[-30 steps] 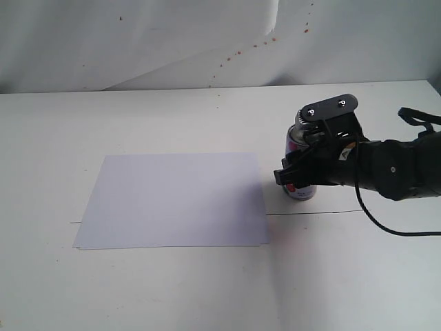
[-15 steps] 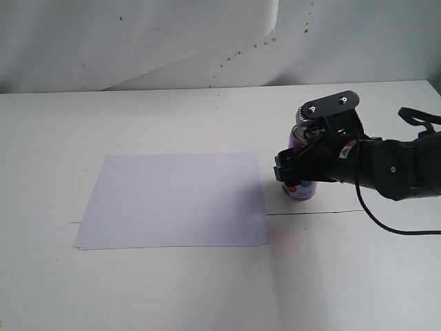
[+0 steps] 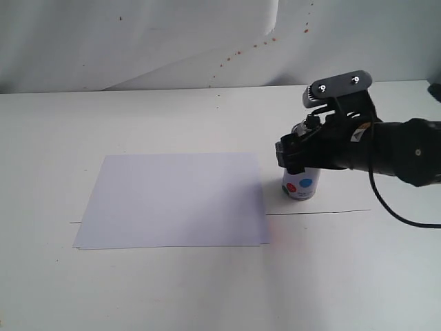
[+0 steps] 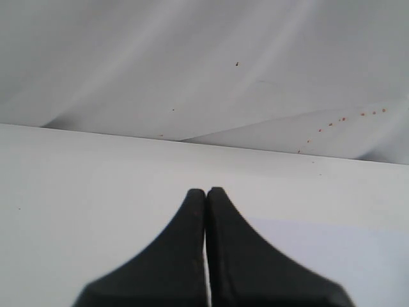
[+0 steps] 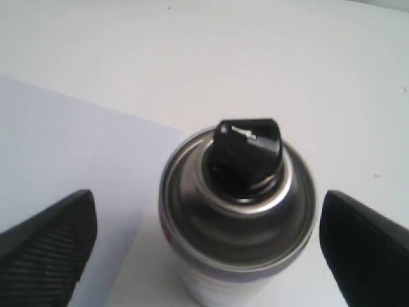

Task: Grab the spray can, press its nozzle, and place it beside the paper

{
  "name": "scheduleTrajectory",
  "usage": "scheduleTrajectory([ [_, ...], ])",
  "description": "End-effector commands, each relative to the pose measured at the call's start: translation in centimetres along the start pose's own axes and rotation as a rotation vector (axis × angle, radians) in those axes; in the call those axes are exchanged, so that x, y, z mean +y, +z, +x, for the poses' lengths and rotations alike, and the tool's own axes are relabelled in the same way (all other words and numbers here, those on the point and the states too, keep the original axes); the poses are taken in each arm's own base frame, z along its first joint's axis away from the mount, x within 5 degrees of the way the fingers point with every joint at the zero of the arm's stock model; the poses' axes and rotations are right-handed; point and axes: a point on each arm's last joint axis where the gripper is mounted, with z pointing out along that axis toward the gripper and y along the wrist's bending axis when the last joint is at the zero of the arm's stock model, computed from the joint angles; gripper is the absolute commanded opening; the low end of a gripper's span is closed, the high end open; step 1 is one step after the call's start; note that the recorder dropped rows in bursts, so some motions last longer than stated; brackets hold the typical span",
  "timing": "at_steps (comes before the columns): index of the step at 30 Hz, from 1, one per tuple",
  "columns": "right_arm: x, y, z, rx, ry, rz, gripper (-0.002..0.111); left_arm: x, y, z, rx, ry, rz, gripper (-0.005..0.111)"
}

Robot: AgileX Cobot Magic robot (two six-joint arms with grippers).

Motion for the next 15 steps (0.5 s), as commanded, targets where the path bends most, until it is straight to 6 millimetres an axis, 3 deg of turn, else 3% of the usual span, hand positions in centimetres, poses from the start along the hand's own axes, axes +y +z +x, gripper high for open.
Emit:
scheduleTrajectory([
  [1,0.4,-2.1,-1.0,0.016,0.005,-0.031,0.086,0.0,0.0,0.1,0.001,0.003,-0.001,0.0],
  [4,0.5,-3.4,-1.4,0.034,0.008,-0.048,0.084,0.0,0.0,0.1,0.001,0.003,-0.001,0.0],
  [7,0.5,-4.7,-1.9,0.026,0.008,-0.058,0.068,0.0,0.0,0.1,0.001,0.003,-0.001,0.0],
  [15,0.7,-8.4,-3.1,-0.012,0.058,-0.086,0.0,0.0,0.0,0.1,0.001,0.003,-0.001,0.0],
])
